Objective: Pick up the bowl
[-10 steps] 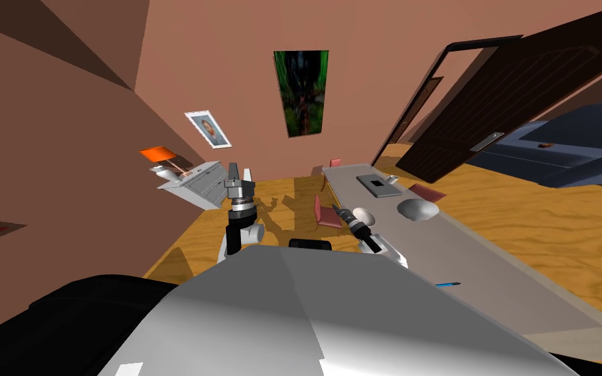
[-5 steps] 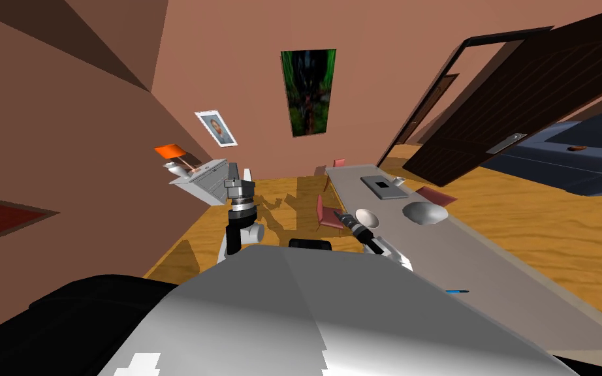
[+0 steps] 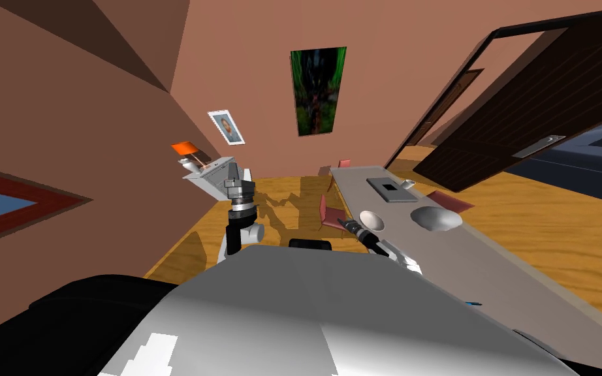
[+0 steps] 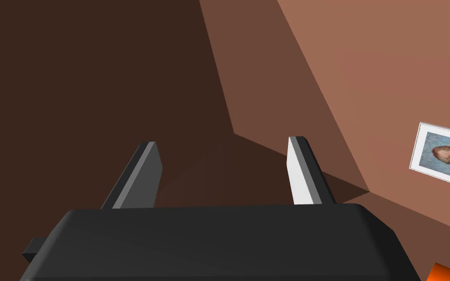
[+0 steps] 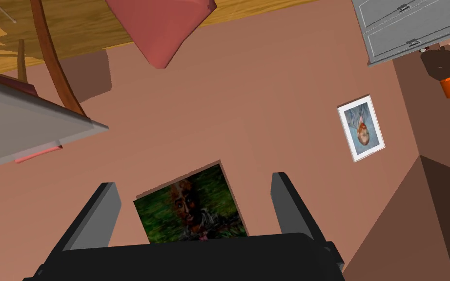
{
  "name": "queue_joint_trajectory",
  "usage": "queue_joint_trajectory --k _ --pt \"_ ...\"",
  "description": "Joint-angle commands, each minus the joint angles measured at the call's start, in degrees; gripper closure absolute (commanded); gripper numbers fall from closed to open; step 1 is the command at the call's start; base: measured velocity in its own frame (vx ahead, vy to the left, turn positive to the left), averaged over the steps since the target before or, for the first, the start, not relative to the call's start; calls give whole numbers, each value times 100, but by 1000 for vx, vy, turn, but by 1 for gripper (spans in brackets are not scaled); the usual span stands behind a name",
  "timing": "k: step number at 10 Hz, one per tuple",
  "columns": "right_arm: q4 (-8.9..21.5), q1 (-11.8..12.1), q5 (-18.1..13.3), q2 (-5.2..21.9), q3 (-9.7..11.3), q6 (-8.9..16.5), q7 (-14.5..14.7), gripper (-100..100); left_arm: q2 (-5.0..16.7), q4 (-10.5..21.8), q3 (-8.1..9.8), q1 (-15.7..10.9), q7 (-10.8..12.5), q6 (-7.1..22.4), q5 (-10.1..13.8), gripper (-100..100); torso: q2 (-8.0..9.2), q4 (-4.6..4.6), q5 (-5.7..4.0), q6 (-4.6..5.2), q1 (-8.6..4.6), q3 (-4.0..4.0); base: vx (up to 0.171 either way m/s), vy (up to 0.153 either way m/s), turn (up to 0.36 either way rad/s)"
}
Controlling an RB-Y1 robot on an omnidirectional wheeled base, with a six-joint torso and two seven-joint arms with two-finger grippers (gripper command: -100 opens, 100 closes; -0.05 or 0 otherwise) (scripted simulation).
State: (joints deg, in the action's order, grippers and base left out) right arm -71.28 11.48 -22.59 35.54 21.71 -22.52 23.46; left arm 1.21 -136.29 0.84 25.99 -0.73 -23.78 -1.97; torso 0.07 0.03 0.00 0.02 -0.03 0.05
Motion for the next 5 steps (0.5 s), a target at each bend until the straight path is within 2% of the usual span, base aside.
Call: queue_joint_trajectory --k 1,2,3,5 --pt "286 -74 -74 45 66 -32 82 -100 0 0 0 0 0 0 0 0 0 0 0 0 0 0 -16 6 61" --pt "398 -74 -74 45 66 -32 82 -100 0 0 0 1 0 0 0 0 -1 0 0 3 -1 -1 -6 2 -22" --pt "619 -158 -213 193 199 -29 186 -100 0 0 1 1 0 0 0 0 -3 -1 -1 4 -3 -2 -14 7 139" --pt "759 -158 -213 193 199 -29 186 -100 0 0 0 1 0 0 0 0 -3 0 -1 2 -3 -1 -10 2 40"
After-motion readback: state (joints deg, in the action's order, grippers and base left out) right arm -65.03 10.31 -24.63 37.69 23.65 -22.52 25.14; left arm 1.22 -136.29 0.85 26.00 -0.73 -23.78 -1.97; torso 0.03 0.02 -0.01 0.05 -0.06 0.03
